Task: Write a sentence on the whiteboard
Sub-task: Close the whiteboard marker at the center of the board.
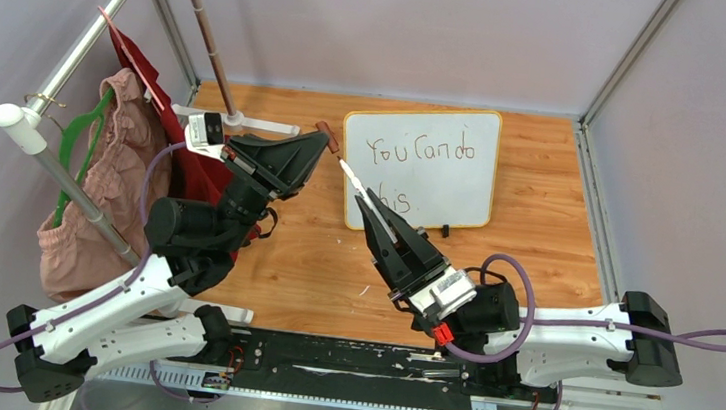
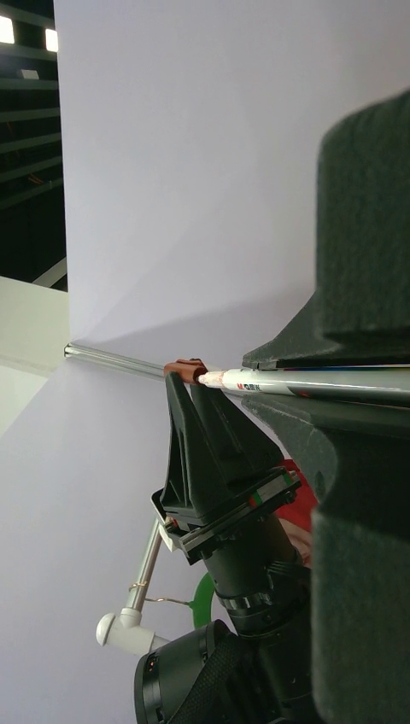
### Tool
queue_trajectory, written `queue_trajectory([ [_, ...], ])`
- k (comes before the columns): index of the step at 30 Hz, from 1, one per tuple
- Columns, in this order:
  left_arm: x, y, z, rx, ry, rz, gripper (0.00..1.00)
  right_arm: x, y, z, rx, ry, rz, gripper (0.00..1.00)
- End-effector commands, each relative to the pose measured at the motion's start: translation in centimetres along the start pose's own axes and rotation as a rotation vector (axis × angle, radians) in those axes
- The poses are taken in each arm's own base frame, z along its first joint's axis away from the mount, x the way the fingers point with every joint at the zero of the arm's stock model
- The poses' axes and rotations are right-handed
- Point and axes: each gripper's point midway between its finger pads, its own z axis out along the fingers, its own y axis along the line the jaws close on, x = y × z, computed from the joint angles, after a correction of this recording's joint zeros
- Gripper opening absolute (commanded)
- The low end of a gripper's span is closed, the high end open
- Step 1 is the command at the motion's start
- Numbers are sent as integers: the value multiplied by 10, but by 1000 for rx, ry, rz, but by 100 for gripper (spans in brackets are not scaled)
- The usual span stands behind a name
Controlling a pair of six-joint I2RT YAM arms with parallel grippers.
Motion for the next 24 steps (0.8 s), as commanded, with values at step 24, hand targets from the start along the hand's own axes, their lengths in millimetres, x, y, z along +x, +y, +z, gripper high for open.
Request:
queue_trajectory([
  [24,0,-8,-6,35,13,-4,0,-13,-17,8,80,-30,21,0],
])
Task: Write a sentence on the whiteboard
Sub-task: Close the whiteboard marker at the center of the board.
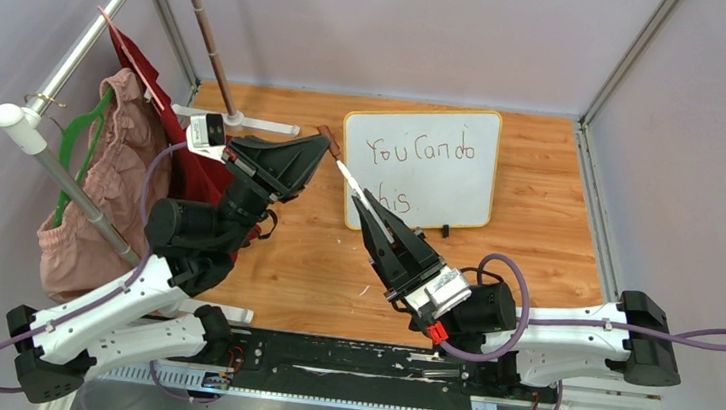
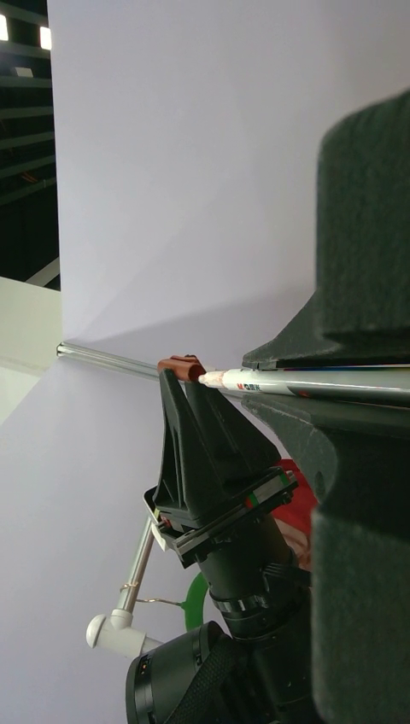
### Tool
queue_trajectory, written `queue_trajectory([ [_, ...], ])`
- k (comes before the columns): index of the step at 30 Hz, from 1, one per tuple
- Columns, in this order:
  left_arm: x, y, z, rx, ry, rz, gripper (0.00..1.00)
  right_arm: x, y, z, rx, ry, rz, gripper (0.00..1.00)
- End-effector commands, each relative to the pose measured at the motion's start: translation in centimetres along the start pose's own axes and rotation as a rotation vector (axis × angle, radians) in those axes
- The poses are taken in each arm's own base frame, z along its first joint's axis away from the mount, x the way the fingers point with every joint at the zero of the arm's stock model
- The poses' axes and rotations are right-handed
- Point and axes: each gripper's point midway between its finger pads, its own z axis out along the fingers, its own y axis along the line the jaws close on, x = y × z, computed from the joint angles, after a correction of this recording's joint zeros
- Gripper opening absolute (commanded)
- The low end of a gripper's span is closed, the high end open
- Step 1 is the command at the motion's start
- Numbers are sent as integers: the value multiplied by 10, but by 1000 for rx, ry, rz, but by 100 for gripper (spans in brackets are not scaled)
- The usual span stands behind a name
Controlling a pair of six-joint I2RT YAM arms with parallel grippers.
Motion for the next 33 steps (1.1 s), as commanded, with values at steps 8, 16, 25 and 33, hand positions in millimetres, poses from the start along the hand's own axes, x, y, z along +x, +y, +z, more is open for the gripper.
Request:
queue_trajectory([
  [8,-6,-7,-5,25,-16,2,0,-19,-23,8,88,-46,26,0],
  [16,-4,-8,-5,29,-8,0,0,-20,-22,9,88,-49,25,0],
  [25,-1,-3,-5,21,3,0,0,-21,-22,10,89,-53,26,0],
  [33,0,1,-6,9,1,2,0,-20,-21,10,84,-49,30,0],
])
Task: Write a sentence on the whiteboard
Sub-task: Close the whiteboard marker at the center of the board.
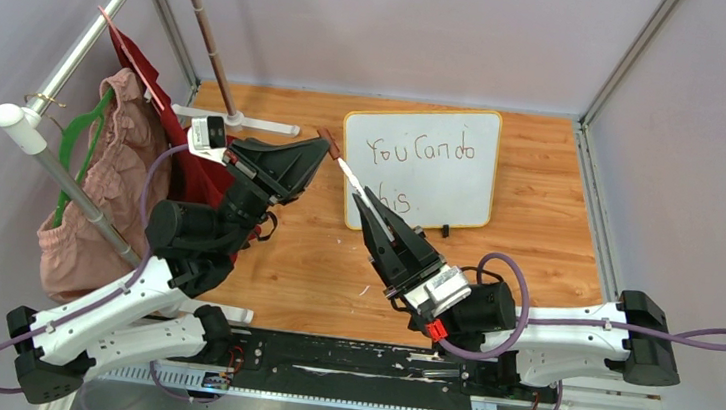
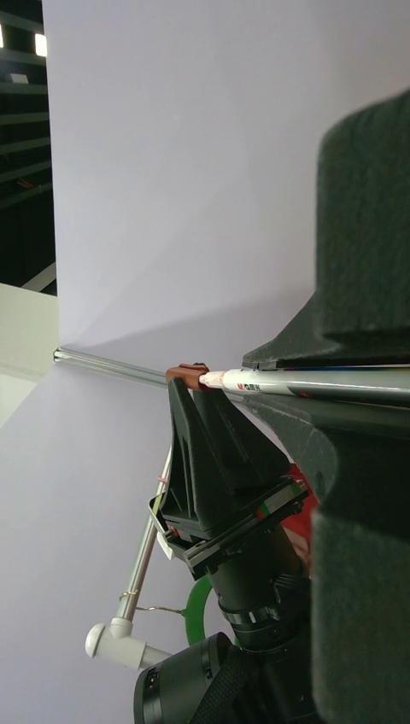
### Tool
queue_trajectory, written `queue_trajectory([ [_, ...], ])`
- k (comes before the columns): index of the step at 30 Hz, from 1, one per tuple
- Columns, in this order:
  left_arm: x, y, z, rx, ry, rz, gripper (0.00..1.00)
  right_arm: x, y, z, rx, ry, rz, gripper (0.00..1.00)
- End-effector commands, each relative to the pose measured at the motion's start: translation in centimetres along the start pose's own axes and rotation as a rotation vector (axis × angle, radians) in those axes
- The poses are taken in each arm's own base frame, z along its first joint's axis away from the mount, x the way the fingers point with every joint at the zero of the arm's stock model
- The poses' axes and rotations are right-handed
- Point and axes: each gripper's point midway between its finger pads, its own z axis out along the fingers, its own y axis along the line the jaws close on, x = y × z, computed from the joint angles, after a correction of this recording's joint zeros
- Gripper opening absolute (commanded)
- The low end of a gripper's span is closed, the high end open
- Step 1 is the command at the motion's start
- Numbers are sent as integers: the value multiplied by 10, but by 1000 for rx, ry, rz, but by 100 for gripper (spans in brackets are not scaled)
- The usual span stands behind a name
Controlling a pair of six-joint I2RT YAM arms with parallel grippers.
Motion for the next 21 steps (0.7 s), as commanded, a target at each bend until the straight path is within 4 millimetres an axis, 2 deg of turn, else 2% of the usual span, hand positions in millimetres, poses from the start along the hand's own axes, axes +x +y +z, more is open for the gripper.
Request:
queue_trajectory([
  [1,-2,-4,-1,19,-2,3,0,-19,-18,8,70,-54,32,0],
  [21,3,-14,-2,52,32,-4,0,-10,-16,12,80,-19,13,0],
])
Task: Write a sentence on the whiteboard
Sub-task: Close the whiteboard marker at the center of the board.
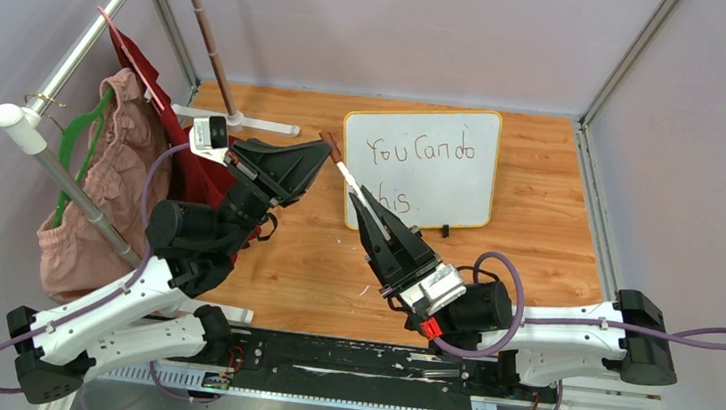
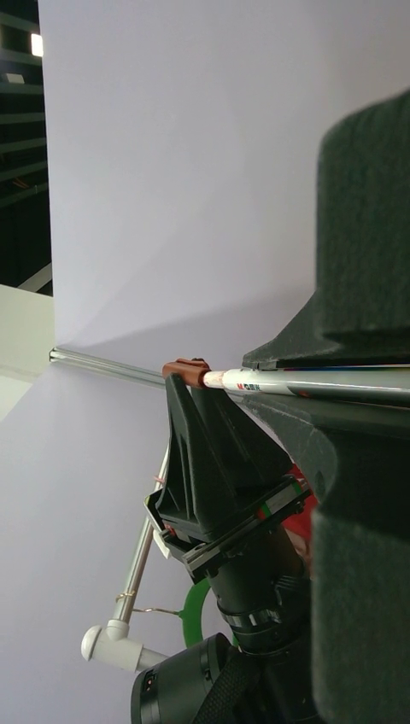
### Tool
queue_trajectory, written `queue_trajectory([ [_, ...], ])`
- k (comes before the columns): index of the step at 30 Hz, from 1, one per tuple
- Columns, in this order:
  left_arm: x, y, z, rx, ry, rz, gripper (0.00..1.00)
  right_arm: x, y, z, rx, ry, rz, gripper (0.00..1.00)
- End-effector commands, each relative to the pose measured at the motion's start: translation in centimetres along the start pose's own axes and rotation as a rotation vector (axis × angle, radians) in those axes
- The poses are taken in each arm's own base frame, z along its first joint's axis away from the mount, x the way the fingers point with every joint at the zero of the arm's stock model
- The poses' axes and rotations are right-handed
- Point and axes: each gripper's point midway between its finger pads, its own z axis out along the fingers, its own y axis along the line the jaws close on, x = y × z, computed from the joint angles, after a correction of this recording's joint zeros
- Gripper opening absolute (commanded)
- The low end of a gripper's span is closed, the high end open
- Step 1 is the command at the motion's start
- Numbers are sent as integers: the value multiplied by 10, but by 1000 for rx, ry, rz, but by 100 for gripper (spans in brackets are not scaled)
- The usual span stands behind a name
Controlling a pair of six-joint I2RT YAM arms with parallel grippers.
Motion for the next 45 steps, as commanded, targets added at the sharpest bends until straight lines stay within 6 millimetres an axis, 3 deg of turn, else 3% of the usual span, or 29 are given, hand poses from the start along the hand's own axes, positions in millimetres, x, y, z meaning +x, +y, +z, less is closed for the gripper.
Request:
queue_trajectory([
  [1,-1,-11,-1,39,10,2,0,-14,-19,11,80,-33,17,0],
  [23,-2,0,-6,10,-6,8,0,-10,-9,18,82,-56,-111,0],
  [42,6,5,-8,5,26,-2,0,-11,-9,17,78,-59,-90,0],
  [45,5,5,-7,6,22,1,4,-11,-10,16,77,-59,-87,0],
])
